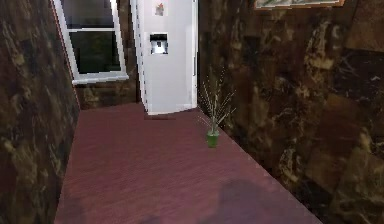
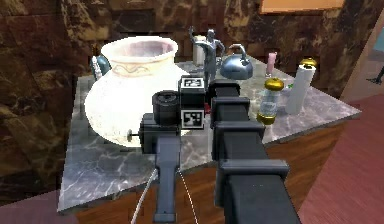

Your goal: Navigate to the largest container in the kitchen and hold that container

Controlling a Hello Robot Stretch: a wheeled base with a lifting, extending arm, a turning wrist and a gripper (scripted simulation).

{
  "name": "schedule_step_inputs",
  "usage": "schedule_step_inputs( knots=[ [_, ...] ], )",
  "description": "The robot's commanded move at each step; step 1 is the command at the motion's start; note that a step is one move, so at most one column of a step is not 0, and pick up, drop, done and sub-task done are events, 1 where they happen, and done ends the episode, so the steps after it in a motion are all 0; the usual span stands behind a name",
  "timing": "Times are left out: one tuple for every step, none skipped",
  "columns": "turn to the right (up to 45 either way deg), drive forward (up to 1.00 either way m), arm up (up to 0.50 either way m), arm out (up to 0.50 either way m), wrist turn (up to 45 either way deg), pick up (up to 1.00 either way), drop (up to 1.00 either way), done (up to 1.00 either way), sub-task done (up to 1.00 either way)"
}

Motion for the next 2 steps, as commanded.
schedule_step_inputs(
  knots=[
    [0.0, 0.0, 0.0, 0.0, 45.0, 0.0, 0.0, 0.0, 0.0],
    [0.0, 0.0, 0.0, 0.0, 45.0, 0.0, 0.0, 0.0, 0.0]
  ],
)
